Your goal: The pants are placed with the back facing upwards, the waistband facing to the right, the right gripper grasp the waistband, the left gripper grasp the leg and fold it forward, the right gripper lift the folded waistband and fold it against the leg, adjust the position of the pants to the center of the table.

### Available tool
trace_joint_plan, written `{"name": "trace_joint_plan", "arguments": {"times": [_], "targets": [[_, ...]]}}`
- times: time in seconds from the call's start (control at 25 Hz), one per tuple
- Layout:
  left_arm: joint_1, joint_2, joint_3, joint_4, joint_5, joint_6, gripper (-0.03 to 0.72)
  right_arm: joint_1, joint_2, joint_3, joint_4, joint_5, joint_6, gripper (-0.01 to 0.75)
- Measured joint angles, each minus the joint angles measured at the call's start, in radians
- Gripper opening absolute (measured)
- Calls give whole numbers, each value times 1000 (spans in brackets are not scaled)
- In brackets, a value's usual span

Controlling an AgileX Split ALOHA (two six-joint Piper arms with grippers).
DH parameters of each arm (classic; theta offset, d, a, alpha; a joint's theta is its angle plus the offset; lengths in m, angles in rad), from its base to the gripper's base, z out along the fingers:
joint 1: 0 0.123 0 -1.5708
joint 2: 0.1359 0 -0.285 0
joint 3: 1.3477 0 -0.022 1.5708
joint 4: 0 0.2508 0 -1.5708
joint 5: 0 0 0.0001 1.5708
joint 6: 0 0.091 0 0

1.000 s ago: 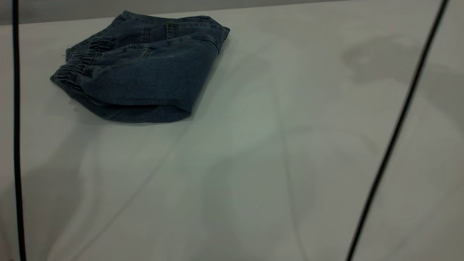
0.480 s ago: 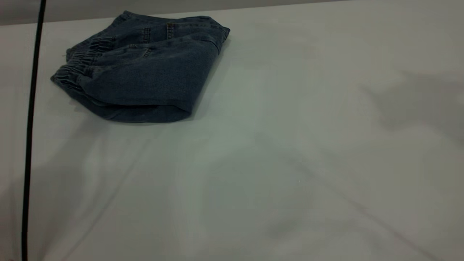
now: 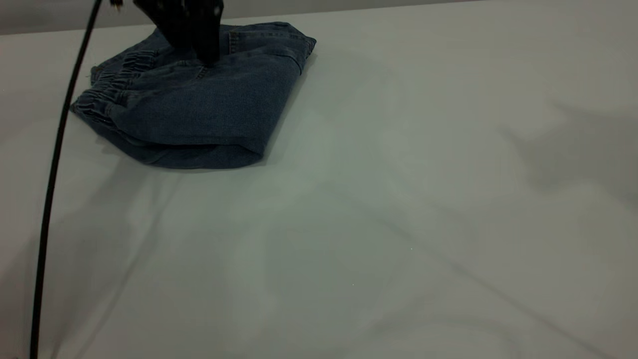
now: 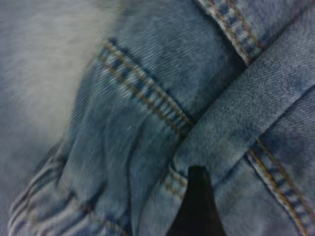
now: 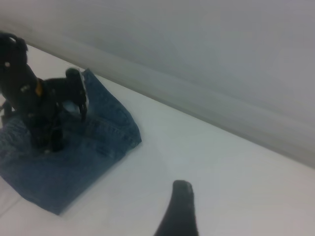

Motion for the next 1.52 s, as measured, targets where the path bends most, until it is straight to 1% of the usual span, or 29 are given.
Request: {"name": "trace_joint_plan", "arguments": {"times": [0.16, 0.28, 0.52, 0.72, 0.92, 1.0, 1.32, 1.52], "targets": [[0, 57, 0, 18, 0, 138, 519, 1, 0, 0, 1, 0, -3, 570], [0, 93, -2, 26, -3, 178, 518, 1, 0, 0, 1, -1, -6, 570], [-2, 123, -5, 5, -3, 116, 517, 1, 0, 0, 1, -1, -6, 570], [-30, 126, -2, -21, 6, 51, 517, 1, 0, 0, 1, -7, -5, 570], [-91, 127, 0, -29, 11, -62, 517, 1, 0, 0, 1, -8, -5, 570], [-121, 127, 0, -36, 11, -134, 517, 1, 0, 0, 1, -10, -5, 570], [-262, 128, 0, -44, 5, -400, 517, 1, 0, 0, 1, -23, -5, 570], [-340, 128, 0, -44, 4, -524, 517, 1, 0, 0, 3, -23, -5, 570]]}}
